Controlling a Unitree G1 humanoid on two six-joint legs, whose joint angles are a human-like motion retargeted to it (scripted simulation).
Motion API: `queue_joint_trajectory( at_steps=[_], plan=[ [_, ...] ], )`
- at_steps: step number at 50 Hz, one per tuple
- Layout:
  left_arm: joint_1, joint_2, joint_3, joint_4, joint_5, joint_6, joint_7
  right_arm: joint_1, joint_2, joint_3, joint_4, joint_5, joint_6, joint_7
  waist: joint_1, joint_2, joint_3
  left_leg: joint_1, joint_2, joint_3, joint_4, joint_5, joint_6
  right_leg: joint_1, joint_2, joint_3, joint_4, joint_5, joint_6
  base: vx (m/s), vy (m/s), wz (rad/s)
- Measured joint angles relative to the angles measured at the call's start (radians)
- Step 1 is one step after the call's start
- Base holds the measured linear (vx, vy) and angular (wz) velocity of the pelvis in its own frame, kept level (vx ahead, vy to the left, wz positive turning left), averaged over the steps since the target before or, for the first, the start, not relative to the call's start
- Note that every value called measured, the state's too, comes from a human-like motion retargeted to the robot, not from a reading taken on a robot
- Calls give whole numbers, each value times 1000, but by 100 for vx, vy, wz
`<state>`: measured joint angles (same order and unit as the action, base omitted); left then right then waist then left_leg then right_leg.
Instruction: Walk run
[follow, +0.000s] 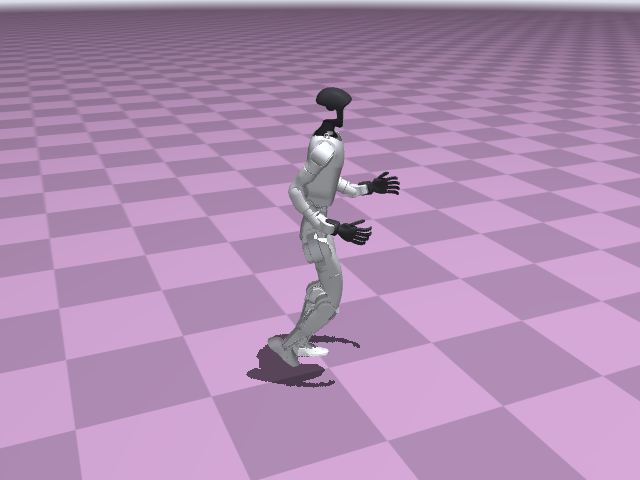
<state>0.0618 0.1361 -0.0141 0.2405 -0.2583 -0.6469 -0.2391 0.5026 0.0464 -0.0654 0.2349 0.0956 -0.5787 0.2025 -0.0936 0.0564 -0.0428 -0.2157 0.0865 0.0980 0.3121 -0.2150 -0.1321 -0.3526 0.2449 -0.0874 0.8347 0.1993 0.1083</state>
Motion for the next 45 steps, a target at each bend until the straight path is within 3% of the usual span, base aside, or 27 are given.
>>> queue_joint_trajectory(
  at_steps=[3, 7, 8, 10, 12, 13, 15, 17, 20, 22, 26, 28, 30, 32, 33, 35, 37, 38, 40, 43, 45],
  plan=[
    [-44, -3, -50, -58, 27, -13, 45, 36, -22, -7, -10, 6, 0, 45, -88, 52, -18, 110, 26, 57, -100, 191, -38, -103, -130, -83, -196, -111, -32, 122, -38, -11],
    [-43, -4, -80, -117, 93, -7, 70, 4, -23, -29, -29, -42, -6, -1, -160, 78, -29, 237, 0, 74, -153, 498, -125, -159, -226, -103, -559, -204, -141, 117, -38, -59],
    [-41, -6, -78, -120, 111, -2, 71, -19, -19, -29, -36, -57, -6, -27, -167, 76, -32, 255, -29, 73, -152, 572, -128, -167, -252, -83, -616, -201, -168, 98, -12, -82],
    [-46, -9, -78, -111, 142, 7, 83, -77, -8, -23, -55, -88, -4, -86, -185, 45, -29, 273, -113, 55, -88, 706, -130, -189, -326, -58, -621, 10, -228, 102, -7, -87],
    [-11, -6, -76, -87, 162, 2, 73, -104, 6, 10, -83, -102, -7, -143, -149, 47, -32, 217, -76, 86, 188, 739, -130, -182, -251, -21, -459, -210, -337, 163, -67, -164],
    [38, -9, -79, -65, 181, -10, 53, -103, 17, 32, -90, -105, -13, -174, -127, 50, -28, 208, -37, 73, 337, 739, -130, -136, -204, -14, -408, -269, -362, 170, -94, -158],
    [108, -26, -67, -3, 219, -29, 11, -178, 30, 10, -76, -78, -26, -201, -88, 20, -38, 139, -109, -34, 465, 739, -130, -80, -194, 22, -364, -335, -370, 136, -69, -100],
    [169, -67, -42, 73, 255, -65, 5, -260, 36, -27, -51, -44, 0, -148, -76, -8, -49, 45, -165, -75, 539, 623, -120, -4, -191, 57, -417, -332, -361, 121, -42, -74],
    [285, -108, -30, 111, 243, -90, 26, -318, 18, -33, -76, -29, 13, -156, -39, -12, -33, -101, -80, 9, 562, 379, 18, 150, -150, 68, -565, -246, -348, 112, -28, -73],
    [349, -121, -7, 116, 218, -92, 15, -328, -9, -46, -101, -24, -20, -206, 14, -48, -24, -173, -79, 88, 443, 287, 93, 227, -153, 73, -640, -119, -313, 124, -26, -76],
    [427, -102, 44, 129, 169, -78, -14, -292, -61, -33, -152, -35, -53, -233, 132, -85, -24, -220, -168, 115, 29, 176, 166, 373, -145, 56, -731, 139, -171, 130, -31, -89],
    [436, -90, 62, 129, 148, -69, -29, -264, -90, -25, -173, -48, -36, -199, 199, -94, -19, -221, -223, 74, -143, 119, 130, 449, -152, 24, -745, 245, -81, 127, -18, -105],
    [430, -79, 71, 115, 140, -62, -28, -242, -114, -25, -190, -58, -4, -147, 231, -93, -14, -203, -186, 208, -217, 117, 102, 505, -146, -2, -703, 316, 17, 129, -13, -62],
    [412, -69, 73, 85, 148, -58, -3, -228, -132, -17, -205, -63, 24, -100, 226, -117, -4, -188, -211, 265, -146, 185, 313, 485, -164, -4, -478, 324, 132, 134, -39, 15],
    [395, -57, 78, 71, 155, -53, 21, -225, -130, -5, -208, -66, 31, -76, 186, -138, -10, -198, -240, 204, -41, 61, 343, 435, -155, -53, -318, 324, 148, 155, -62, 78],
    [361, -47, 37, 80, 158, -64, 74, -188, -112, -6, -170, -102, 10, -43, 151, -158, -19, -227, -346, -61, 135, -48, 292, 373, -182, -125, -26, 324, 153, 175, -37, 84],
    [258, -62, 66, 94, 116, -59, 68, -174, -77, 4, -113, -118, 18, -23, 97, -111, -31, -164, -203, 90, 170, -83, 298, 302, -74, -12, 10, 321, 149, 119, 4, 56],
    [208, -84, 45, 94, 96, -46, 53, -163, -62, 23, -87, -122, 23, -13, 100, -58, -45, -117, -168, 62, 131, -88, 298, 262, -27, 24, -24, 310, 135, 112, 20, 39],
    [139, -130, -17, 61, 27, -16, 47, -109, -54, 32, -66, -92, 26, 35, 102, -1, -59, -22, -142, 25, 66, -80, 283, 180, -75, -32, -31, 198, 14, 124, 2, 43],
    [61, -162, -76, -3, -85, -14, 104, -31, -52, 16, -58, -34, 15, 96, 57, 37, -60, 105, -145, -17, -59, 49, 241, 80, -183, -88, -157, 39, -72, 110, -15, 112],
    [34, -154, -123, -46, -126, -14, 132, 8, -62, 14, -53, -15, 4, 95, -10, 58, -60, 168, -134, -44, -97, 180, 206, 22, -228, -69, -307, 42, -121, 124, -20, 182]
  ],
)
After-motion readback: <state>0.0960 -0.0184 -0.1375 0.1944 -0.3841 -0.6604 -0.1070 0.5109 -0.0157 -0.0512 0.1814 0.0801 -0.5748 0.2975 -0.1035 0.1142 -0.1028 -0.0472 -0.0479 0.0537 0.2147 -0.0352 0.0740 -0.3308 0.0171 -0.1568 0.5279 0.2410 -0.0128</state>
